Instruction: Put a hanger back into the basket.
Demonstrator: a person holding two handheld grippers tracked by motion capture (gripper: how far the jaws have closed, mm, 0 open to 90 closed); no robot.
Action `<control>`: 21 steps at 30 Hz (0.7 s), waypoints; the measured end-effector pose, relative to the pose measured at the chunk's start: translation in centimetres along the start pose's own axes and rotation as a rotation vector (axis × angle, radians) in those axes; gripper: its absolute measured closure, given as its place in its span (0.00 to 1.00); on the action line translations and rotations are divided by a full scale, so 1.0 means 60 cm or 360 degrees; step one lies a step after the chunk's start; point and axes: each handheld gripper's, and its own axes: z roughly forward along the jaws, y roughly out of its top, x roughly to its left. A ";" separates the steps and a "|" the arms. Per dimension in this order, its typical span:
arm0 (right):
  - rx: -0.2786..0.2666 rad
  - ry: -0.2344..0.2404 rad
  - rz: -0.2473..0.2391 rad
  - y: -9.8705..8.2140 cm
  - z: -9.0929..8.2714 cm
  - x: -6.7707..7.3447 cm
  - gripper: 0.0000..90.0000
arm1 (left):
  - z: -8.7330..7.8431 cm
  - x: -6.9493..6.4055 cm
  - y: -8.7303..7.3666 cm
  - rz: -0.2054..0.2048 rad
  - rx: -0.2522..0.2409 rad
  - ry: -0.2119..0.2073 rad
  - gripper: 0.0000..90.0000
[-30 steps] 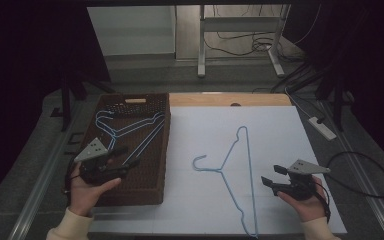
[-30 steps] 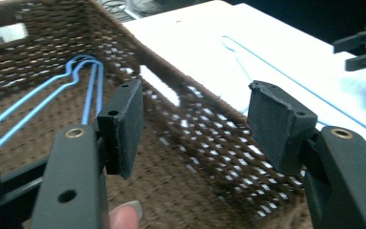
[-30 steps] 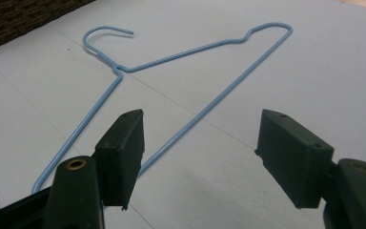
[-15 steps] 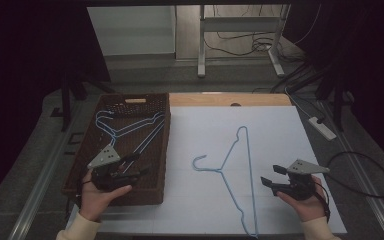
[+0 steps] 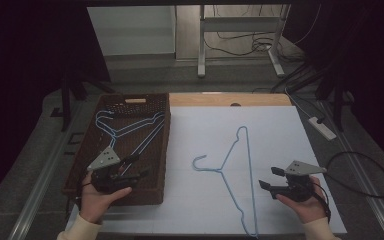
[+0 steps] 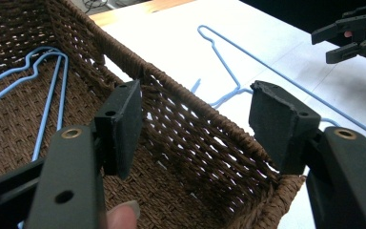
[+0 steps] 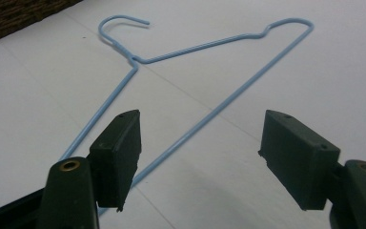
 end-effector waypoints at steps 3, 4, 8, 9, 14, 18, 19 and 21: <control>0.0029 0.0036 -0.0020 0.003 0.005 0.007 0.34 | 0.000 -0.001 0.000 -0.0002 -0.0002 0.0003 0.41; 0.0040 0.0047 -0.0025 0.004 0.008 0.009 0.33 | 0.000 -0.001 0.000 -0.0002 -0.0004 0.0002 0.41; 0.0073 0.0095 -0.0053 0.011 0.021 0.021 0.34 | -0.001 -0.002 0.002 0.0003 -0.0006 -0.0003 0.41; 0.0082 0.0098 -0.0060 0.014 0.025 0.023 0.34 | -0.002 -0.002 0.001 0.0002 -0.0007 -0.0004 0.41; 0.0141 0.0140 -0.0147 0.042 0.044 0.038 0.34 | -0.003 -0.003 -0.001 0.0000 -0.0010 -0.0014 0.41; 0.0188 0.0180 -0.0228 0.074 0.061 0.050 0.36 | -0.002 -0.005 -0.004 -0.0001 -0.0006 -0.0025 0.41; 0.0194 0.0184 -0.0246 0.081 0.067 0.053 0.36 | -0.002 -0.005 -0.005 -0.0001 -0.0005 -0.0027 0.41; 0.0211 0.0197 -0.0275 0.097 0.081 0.056 0.36 | -0.003 -0.005 -0.006 0.0003 0.0000 -0.0032 0.41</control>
